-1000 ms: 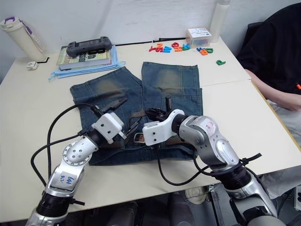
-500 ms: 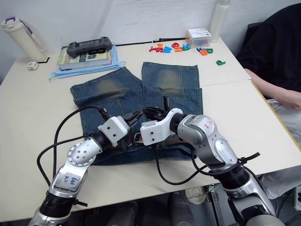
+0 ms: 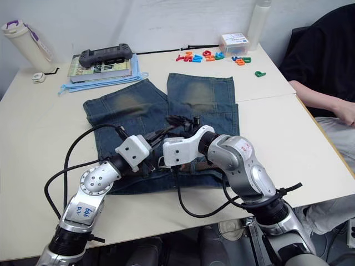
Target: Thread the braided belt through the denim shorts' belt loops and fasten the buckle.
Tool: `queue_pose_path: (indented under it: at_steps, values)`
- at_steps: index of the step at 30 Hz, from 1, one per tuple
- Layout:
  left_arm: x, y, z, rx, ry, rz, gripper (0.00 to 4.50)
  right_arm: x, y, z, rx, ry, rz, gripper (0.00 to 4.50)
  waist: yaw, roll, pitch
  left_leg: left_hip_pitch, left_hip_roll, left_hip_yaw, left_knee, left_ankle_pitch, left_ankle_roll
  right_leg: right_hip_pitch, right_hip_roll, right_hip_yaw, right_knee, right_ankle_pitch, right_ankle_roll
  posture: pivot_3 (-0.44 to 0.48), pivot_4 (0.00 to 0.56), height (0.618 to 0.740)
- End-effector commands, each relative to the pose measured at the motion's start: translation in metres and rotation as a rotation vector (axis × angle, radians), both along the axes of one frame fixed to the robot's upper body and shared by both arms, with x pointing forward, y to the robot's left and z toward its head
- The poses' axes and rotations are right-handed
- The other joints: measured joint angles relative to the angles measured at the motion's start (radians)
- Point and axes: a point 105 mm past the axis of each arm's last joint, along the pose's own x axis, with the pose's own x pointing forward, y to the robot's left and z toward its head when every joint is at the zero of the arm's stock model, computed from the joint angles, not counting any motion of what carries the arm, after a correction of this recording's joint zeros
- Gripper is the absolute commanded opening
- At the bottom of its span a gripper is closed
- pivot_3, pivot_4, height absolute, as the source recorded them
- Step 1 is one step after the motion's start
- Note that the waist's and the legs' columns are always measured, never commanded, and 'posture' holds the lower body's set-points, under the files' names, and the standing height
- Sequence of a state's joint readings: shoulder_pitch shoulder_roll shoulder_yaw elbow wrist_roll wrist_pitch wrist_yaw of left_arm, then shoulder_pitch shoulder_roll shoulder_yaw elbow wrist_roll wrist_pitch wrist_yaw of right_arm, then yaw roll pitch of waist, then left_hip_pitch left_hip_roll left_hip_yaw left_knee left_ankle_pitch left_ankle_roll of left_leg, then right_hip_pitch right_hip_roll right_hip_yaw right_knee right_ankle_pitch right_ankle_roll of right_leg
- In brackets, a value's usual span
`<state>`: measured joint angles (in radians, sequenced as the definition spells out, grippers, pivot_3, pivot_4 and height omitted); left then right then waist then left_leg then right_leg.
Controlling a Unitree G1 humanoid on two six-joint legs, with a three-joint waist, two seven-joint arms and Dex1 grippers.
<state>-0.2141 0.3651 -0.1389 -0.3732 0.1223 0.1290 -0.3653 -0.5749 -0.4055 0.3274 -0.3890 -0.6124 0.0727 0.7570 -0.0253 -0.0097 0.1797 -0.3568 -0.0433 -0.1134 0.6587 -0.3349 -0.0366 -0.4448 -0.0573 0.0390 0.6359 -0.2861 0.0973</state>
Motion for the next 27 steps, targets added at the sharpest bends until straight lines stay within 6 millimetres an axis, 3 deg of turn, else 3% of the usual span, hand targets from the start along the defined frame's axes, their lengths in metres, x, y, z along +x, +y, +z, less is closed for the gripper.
queue_pose_path:
  at_steps: [1, 4, 8, 13, 21, 27]
  values:
    - [0.002, 0.024, 0.003, -0.094, 0.02, 0.1, 0.0, -0.005, -0.013, 0.016, 0.112, 0.05, -0.027, 4.48, 0.001, 0.0, 0.0, 0.0, 0.0, 0.0, 0.0, 0.0, 0.0, 0.0, 0.0, 0.0, 0.0, 0.0, 0.0, 0.0, 0.15, 0.714]
    - [0.001, 0.041, 0.002, -0.157, 0.045, 0.166, 0.0, -0.012, -0.018, 0.011, 0.131, 0.134, -0.029, 4.48, 0.001, 0.0, 0.0, 0.0, 0.0, 0.0, 0.001, 0.0, 0.0, 0.0, 0.0, 0.0, 0.0, 0.0, 0.0, 0.0, 0.15, 0.714]
    - [-0.002, 0.061, 0.002, -0.233, 0.068, 0.237, 0.0, -0.029, -0.021, -0.016, 0.098, 0.278, -0.012, 4.48, 0.003, 0.0, 0.0, 0.0, -0.001, 0.0, 0.001, 0.0, 0.001, 0.0, -0.001, 0.0, 0.0, 0.0, 0.0, 0.0, 0.15, 0.714]
    - [-0.006, 0.069, 0.004, -0.243, 0.069, 0.25, 0.0, -0.041, -0.021, -0.056, 0.058, 0.445, -0.023, 4.48, 0.006, -0.002, -0.001, 0.0, -0.001, 0.0, 0.003, -0.001, 0.001, 0.001, -0.001, 0.0, 0.001, 0.0, 0.0, 0.0, 0.15, 0.714]
    - [-0.011, 0.071, 0.005, -0.208, 0.073, 0.24, 0.0, -0.029, -0.026, -0.095, 0.002, 0.496, -0.123, 4.48, 0.005, -0.002, -0.001, 0.0, -0.001, 0.0, 0.004, 0.0, 0.0, 0.001, -0.001, 0.0, 0.002, 0.0, 0.0, 0.0, 0.15, 0.714]
    - [-0.012, 0.071, 0.005, -0.196, 0.074, 0.237, 0.0, -0.025, -0.028, -0.1, 0.017, 0.488, -0.165, 4.48, 0.006, -0.002, -0.001, 0.001, -0.001, 0.0, 0.004, 0.0, 0.0, 0.001, -0.001, 0.0, 0.003, 0.0, 0.0, 0.0, 0.15, 0.714]
